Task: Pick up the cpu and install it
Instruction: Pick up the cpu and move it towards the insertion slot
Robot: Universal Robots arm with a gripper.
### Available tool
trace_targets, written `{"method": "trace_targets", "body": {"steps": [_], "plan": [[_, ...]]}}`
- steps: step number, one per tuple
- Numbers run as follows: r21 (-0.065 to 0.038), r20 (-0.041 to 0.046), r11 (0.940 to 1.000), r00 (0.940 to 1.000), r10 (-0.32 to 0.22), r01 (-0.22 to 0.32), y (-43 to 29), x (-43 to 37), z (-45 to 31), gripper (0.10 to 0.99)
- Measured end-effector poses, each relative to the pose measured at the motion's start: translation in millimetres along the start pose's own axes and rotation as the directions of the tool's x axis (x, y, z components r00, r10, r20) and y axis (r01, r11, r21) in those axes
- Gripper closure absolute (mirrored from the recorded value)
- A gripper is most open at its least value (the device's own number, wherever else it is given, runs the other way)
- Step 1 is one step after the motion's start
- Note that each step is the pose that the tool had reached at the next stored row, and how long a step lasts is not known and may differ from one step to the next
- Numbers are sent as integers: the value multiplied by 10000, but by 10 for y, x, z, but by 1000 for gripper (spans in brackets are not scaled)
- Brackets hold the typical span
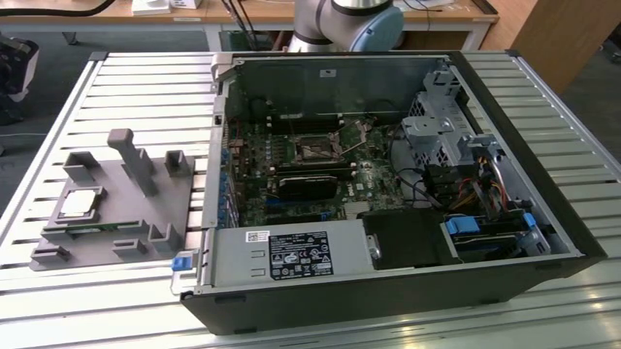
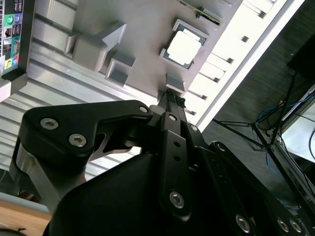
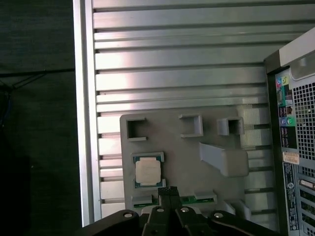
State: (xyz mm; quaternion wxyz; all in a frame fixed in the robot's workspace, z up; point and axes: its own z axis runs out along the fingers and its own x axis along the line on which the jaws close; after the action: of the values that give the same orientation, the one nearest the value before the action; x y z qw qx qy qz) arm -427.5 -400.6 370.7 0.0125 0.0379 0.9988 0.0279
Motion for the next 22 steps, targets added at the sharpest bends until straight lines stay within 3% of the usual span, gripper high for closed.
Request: {"method": "trace_targets", "body": {"steps": [4,11,14,15,17,18,20,22], "plan": [[-1,1,10000,10000,0,0,-55,-3,31,980],[7,-106,10000,9999,-38,38,-108,5,155,973],[7,-119,9999,9999,-125,125,-134,20,200,796],[4,-119,9999,9998,-152,152,-143,26,215,796],[5,-124,9998,9997,-203,203,-154,45,241,678],[1,-121,9998,9997,-221,221,-157,51,256,678],[2,-125,9997,9996,-246,246,-159,63,282,561],[2,-133,9996,9996,-268,268,-162,67,317,561]]}}
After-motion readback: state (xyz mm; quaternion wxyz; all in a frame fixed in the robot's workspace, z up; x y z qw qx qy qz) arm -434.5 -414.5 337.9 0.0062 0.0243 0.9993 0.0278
